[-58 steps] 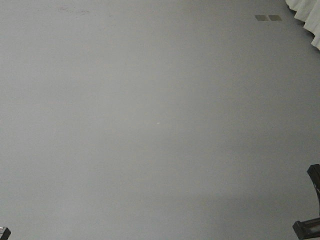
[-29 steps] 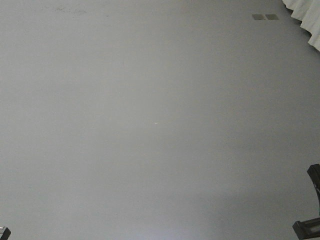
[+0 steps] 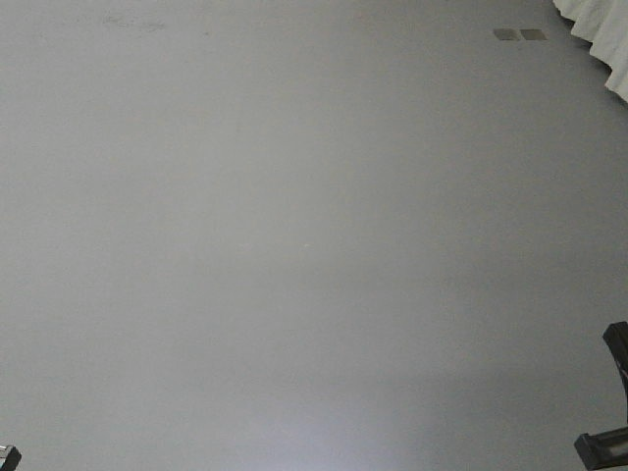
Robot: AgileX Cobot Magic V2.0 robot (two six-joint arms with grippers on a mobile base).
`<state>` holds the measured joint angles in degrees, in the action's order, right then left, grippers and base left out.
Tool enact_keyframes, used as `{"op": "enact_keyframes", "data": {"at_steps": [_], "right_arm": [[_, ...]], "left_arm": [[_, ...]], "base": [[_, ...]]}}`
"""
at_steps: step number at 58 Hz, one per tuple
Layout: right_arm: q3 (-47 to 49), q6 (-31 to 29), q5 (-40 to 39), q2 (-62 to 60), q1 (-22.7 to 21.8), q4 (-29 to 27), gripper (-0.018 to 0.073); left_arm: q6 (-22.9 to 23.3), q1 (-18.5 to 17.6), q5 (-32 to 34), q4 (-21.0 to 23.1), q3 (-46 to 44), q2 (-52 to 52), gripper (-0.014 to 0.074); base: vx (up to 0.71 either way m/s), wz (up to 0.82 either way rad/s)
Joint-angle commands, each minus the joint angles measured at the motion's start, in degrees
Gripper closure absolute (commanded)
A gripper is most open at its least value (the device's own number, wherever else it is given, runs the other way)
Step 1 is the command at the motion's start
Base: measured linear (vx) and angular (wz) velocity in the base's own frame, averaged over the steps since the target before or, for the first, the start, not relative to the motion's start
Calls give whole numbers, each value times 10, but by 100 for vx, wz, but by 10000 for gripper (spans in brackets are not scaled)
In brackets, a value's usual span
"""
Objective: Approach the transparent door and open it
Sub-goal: 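Drive the base forward across the grey floor toward the glass door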
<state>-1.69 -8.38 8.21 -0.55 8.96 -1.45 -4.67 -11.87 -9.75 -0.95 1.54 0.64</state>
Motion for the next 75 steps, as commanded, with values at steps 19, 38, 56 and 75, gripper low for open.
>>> {"op": "enact_keyframes", "data": {"at_steps": [19, 38, 56, 75], "right_arm": [[-8, 1, -46, -8, -2, 3, 559], [-8, 1, -46, -8, -2, 3, 559], [-8, 1, -46, -8, -2, 3, 559], [-8, 1, -46, -8, -2, 3, 559]], "left_arm": [[1, -1, 45, 1, 13, 8, 602], [1, -1, 45, 1, 13, 8, 602], [1, -1, 45, 1, 13, 8, 602], [1, -1, 45, 1, 13, 8, 602]], "base": [[20, 2], [35, 14], [44, 24], [51, 22]]}}
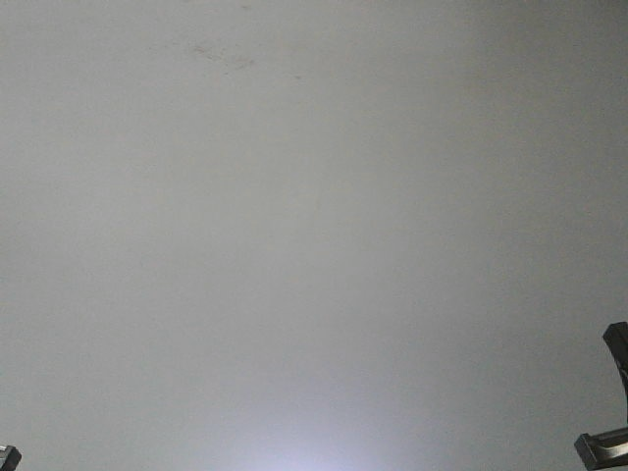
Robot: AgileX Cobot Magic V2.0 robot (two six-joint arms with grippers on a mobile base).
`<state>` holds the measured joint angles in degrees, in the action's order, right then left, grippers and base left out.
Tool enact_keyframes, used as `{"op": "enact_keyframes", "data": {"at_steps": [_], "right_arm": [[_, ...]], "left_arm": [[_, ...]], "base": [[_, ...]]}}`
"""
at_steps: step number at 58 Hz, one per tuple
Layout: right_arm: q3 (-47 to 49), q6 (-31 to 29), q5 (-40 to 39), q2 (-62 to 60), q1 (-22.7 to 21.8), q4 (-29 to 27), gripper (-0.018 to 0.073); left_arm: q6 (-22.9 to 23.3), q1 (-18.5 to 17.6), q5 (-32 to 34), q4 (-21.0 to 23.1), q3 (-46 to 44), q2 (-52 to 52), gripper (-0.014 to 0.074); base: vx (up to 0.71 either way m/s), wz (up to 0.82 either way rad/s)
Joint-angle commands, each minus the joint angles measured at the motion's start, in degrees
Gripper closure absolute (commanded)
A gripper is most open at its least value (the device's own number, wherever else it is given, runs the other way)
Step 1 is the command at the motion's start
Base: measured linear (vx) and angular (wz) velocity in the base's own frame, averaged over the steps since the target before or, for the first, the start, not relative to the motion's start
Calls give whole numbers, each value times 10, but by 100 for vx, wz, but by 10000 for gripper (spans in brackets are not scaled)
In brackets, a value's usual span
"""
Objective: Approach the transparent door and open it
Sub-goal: 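Drive the base forward across the grey floor toward the glass door, then turn and drive the base up to the white-framed glass sliding door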
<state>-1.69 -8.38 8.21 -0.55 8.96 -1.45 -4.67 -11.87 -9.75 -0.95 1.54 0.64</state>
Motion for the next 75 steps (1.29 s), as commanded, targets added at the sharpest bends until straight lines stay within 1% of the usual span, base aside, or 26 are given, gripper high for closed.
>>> {"op": "enact_keyframes", "data": {"at_steps": [1, 36, 75], "right_arm": [[-8, 1, -46, -8, -2, 3, 559], [-8, 1, -46, -8, -2, 3, 559], [-8, 1, -46, -8, -2, 3, 559]], "left_arm": [[1, -1, 45, 1, 13, 8, 602], [1, -1, 41, 1, 13, 8, 602], [1, -1, 41, 1, 13, 8, 602]], "base": [[54, 24], [55, 31], [60, 51]]}}
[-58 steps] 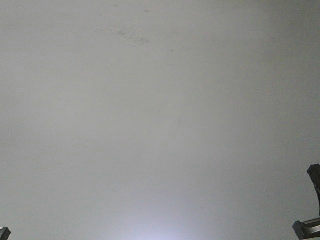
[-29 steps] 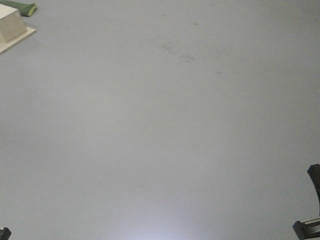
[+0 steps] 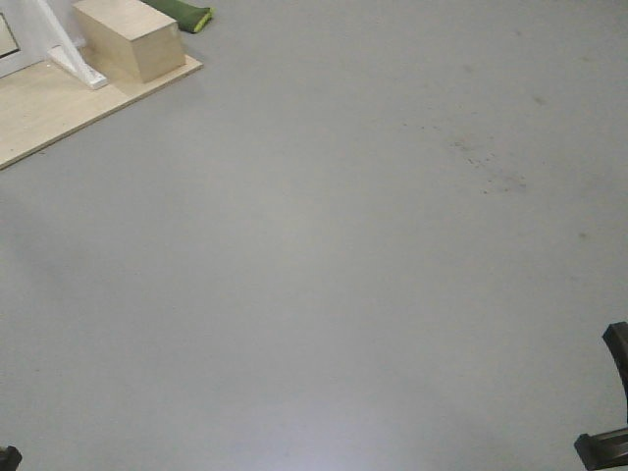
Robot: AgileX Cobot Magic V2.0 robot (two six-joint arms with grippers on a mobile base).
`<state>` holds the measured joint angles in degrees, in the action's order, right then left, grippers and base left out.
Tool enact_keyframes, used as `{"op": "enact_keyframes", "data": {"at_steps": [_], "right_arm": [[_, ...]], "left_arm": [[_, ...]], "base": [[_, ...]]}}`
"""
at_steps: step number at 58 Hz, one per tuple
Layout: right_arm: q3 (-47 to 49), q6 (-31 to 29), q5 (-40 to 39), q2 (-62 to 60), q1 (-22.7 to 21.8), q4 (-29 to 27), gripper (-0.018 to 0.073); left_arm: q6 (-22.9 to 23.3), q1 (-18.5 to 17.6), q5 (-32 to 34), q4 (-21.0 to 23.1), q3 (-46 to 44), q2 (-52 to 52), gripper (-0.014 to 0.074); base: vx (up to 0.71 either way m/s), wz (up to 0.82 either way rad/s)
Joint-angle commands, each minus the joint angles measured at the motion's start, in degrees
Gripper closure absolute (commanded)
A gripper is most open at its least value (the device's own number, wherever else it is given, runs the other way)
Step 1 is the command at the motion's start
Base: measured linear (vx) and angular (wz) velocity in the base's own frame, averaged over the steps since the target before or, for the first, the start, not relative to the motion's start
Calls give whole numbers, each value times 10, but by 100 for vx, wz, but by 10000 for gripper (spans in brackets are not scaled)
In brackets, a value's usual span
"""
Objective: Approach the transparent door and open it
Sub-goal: 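Turn and drive the base up to the white-framed glass sliding door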
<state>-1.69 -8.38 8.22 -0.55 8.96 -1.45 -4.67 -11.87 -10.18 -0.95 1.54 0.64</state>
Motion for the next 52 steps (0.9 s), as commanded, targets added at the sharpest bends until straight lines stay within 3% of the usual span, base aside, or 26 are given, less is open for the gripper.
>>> {"op": "enact_keyframes", "data": {"at_steps": [1, 52], "right_arm": [[-8, 1, -46, -8, -2, 3, 559], [-8, 1, -46, -8, -2, 3, 559]], "left_arm": [[1, -1, 45, 1, 13, 8, 602], [1, -1, 45, 1, 13, 8, 602]], "base": [[60, 53], [60, 41]]}}
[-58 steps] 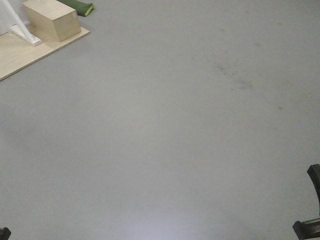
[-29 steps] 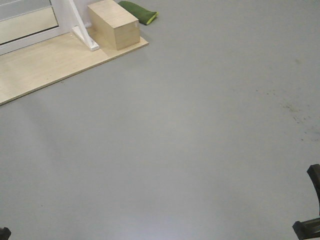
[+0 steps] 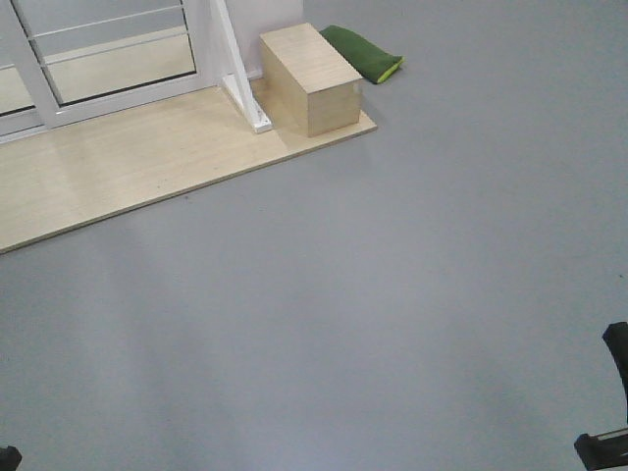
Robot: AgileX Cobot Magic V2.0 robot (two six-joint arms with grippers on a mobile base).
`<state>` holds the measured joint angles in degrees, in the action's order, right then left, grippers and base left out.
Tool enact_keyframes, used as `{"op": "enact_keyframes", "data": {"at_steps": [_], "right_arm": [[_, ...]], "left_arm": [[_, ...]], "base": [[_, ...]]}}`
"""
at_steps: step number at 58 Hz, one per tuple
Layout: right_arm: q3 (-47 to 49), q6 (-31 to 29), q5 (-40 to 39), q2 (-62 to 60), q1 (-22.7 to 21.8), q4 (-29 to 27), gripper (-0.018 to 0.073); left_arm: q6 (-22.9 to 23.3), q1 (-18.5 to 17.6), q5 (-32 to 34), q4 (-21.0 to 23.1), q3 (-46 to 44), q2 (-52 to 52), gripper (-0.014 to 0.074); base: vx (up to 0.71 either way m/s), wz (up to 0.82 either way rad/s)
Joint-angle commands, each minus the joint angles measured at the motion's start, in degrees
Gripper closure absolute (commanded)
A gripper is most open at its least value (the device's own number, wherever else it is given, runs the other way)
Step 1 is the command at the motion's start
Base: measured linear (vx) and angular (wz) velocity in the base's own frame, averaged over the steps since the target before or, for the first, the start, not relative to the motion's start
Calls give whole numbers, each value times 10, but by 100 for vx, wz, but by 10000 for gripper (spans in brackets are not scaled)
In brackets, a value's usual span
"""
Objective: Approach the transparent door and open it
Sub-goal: 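Turn and drive the base up to the white-framed glass sliding door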
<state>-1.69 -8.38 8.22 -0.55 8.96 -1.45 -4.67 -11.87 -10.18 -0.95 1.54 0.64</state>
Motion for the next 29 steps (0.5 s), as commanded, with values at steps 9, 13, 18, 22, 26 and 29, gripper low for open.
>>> {"op": "enact_keyframes", "data": {"at_steps": [9, 13, 18, 22, 26, 29], "right_arm": [[-8, 1, -46, -8, -2, 3, 559], [-8, 1, -46, -8, -2, 3, 559], [-8, 1, -46, -8, -2, 3, 559], [-8, 1, -46, -8, -2, 3, 559], [-8, 1, -46, -8, -2, 3, 559], [-8, 1, -46, -8, -2, 3, 559]], "left_arm": [[1, -1, 45, 1, 13, 8, 602], [1, -1, 45, 1, 13, 8, 602], [1, -1, 45, 1, 13, 8, 602], [1, -1, 45, 1, 13, 8, 602], [1, -1, 45, 1, 13, 8, 602], [1, -1, 45, 1, 13, 8, 602]], "base": [[65, 29], [67, 29], [66, 27], [66, 25], [66, 24], [66, 23]]}}
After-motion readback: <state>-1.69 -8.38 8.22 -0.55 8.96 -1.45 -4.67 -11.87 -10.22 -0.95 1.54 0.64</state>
